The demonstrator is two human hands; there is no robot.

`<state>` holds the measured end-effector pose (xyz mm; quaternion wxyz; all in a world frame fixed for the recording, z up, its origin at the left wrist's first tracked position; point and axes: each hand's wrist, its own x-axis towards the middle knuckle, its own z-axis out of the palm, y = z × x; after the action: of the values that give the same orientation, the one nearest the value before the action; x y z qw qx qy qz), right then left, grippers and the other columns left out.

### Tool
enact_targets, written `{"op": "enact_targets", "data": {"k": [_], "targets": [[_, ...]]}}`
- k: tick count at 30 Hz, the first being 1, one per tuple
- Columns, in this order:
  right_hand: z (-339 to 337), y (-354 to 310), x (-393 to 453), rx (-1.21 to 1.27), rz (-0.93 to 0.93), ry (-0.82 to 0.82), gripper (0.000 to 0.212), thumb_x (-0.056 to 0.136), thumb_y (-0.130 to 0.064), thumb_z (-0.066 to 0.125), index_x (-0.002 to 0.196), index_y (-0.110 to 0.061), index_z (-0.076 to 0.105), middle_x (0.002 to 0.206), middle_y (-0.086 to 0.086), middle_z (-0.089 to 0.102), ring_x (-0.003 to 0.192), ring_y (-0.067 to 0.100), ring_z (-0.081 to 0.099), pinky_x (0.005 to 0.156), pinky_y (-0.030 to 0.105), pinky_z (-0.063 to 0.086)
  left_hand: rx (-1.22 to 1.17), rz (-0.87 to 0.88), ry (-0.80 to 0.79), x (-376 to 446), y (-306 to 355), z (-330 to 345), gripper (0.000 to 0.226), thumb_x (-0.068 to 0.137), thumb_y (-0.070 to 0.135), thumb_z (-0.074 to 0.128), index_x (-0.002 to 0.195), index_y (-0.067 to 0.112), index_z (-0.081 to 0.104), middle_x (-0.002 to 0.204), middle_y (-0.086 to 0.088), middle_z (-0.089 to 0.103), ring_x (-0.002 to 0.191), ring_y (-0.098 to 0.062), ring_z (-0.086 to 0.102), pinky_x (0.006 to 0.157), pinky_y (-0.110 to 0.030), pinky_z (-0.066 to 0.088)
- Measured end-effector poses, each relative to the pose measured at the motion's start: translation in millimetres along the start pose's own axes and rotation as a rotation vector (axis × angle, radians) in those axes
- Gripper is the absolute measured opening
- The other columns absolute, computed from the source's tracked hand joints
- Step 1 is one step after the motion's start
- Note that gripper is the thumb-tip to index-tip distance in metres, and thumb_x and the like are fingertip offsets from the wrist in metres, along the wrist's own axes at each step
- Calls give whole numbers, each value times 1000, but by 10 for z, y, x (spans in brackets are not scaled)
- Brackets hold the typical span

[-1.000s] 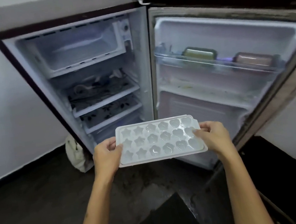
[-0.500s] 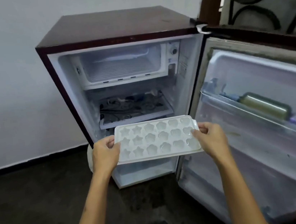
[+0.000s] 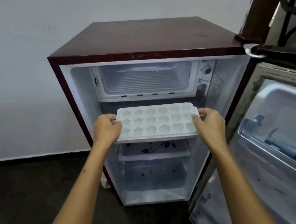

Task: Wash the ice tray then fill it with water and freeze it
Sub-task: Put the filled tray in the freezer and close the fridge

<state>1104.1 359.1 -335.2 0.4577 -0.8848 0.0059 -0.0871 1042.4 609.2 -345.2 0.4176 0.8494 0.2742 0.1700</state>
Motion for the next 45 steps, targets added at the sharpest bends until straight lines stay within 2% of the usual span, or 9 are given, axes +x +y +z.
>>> {"op": "enact_targets", "data": {"k": [4,10,16,19,26,32,39,43,45], "targets": [[276,-73,486,-26,-56,8,26,94,-17,56,113,-3,66,107,16,70,106,35,62,88,37,47,75,40,37,502,78,106,17,84,6,52,75,19,46,76,-3,49,71,-16,46,63,-25,38],[726,-154,1169,-69,-94,19,23,96,-13,53,105,4,65,105,23,68,101,41,62,70,26,35,145,51,66,1259,223,311,11,88,7,54,90,10,65,109,-17,66,105,-33,60,87,-30,45],[1052,-280,1842,-146,-108,74,24,99,-15,48,108,2,63,112,20,67,107,35,62,71,24,35,180,81,53,1824,346,487,18,86,12,53,71,4,58,90,-21,64,97,-36,61,76,-31,44],[1194,-317,2075,-168,-138,85,24,98,-12,49,110,1,65,112,20,66,107,35,62,78,27,43,196,105,64,2046,383,538,18,88,20,58,88,3,64,104,-20,65,106,-38,59,88,-35,47],[1446,-269,2328,-211,-164,88,23,95,-9,53,106,4,68,102,21,70,97,34,66,68,23,37,208,104,43,2462,357,675,30,84,14,63,109,-3,63,114,-19,64,111,-35,59,94,-34,48],[1537,-224,2436,-220,-155,58,20,94,-5,53,102,5,68,100,21,69,98,33,66,69,23,37,214,98,27,2603,294,762,41,83,24,70,116,0,62,118,-17,64,112,-32,59,95,-32,46],[1454,-286,2351,-230,-165,53,23,95,-10,51,105,2,68,103,19,70,98,32,66,72,25,42,301,125,61,2397,376,702,34,87,23,61,113,1,62,115,-18,65,110,-38,58,92,-38,47],[1255,-425,2137,-228,-209,40,26,98,-16,46,102,2,65,105,21,69,102,37,64,81,33,48,328,190,99,2005,559,635,30,91,20,52,113,1,59,116,-22,62,111,-41,56,91,-43,47],[1132,-502,1957,-242,-222,-11,32,100,-19,42,114,1,62,113,23,66,109,38,60,91,37,47,326,208,87,1723,648,611,31,93,17,48,117,0,57,118,-23,61,111,-40,55,89,-41,45]]}}
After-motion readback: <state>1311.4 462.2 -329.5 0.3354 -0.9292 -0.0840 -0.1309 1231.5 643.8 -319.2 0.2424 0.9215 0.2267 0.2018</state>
